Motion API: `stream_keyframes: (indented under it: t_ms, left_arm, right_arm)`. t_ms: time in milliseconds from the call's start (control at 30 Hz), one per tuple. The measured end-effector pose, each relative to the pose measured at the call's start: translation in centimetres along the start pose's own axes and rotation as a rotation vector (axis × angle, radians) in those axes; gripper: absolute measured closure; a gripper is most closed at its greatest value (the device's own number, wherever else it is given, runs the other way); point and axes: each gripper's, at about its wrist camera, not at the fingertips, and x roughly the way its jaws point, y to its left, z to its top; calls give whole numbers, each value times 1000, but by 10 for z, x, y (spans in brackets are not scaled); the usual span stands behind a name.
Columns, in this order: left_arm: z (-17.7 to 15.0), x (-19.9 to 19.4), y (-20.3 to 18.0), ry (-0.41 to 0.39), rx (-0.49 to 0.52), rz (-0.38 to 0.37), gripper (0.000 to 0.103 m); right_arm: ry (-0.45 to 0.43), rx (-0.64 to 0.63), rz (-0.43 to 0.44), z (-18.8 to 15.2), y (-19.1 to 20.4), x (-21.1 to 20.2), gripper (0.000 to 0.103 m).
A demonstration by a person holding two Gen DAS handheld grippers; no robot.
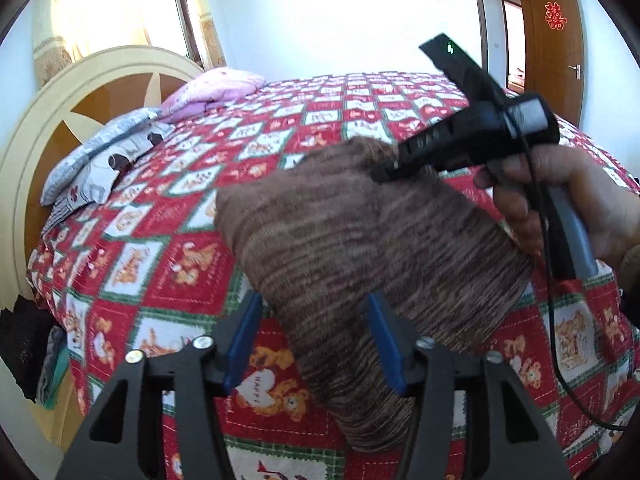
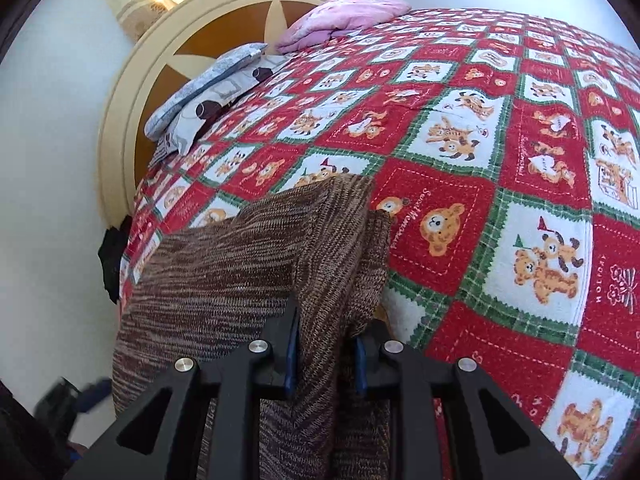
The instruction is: Fold small clothes
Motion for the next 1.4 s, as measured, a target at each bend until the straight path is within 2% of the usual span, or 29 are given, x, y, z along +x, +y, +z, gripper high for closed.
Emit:
stream_keyframes:
  t_ms: [167,267,333,400,467,567,633,667,700,800,867,967,1100,1233,1400]
  left_arm:
    - [7,1,6,-12,-4,40,34]
    - [13,7,17,-24,-18,81,27]
    - [17,13,24,-25,-30,112,26]
    - [20,21,33,-21,-52,119,25]
    - [21,30,38,-13,-57,139,18]
    - [15,46,42,27,-59,165,14]
    - [11,50,45,37,-77,162,13]
    - [10,48,45,34,-80,163,12]
    - [9,49,45,35,-72,167,11]
    - [10,51,45,38,-81,175,5]
    - [8,55,48,34,-102,184,0]
    - [5,54,53,27,-136,163,0]
    - [8,29,50,16,-147,149,0]
    - [22,-15,34,-106,-87,163,0]
    - [39,-60,22,-208,-89,110,0]
  right_arm:
    - [-21,6,-15,-1,-2,-4,75]
    - [-95,-13,-55,-4,4,-27,71]
    - [-155,-28,-61,-10,13,-49,57]
    - [-202,-48,-13,-17,24,-69,52]
    - [-213,-106,38,-28,42,-80,52]
    - [-98,-164,148,-43,60,-64,52]
    - [-59,-170,90,-52,59,-51,52]
    - [-38,-153,20,-57,51,-41,52]
    - [-29,-128,-10,-59,44,-35,53]
    - [-63,-98,26,-68,29,-34,53]
    - [-66,-129,-14,-71,34,-36,53]
    - [-66,-177,-82,-79,47,-39,52]
    - [-130,-169,-149,-96,56,-76,49]
    - [-253,-215,-224,-110,76,-127,43]
    - [-363,-250,-289,-121,99,-174,41]
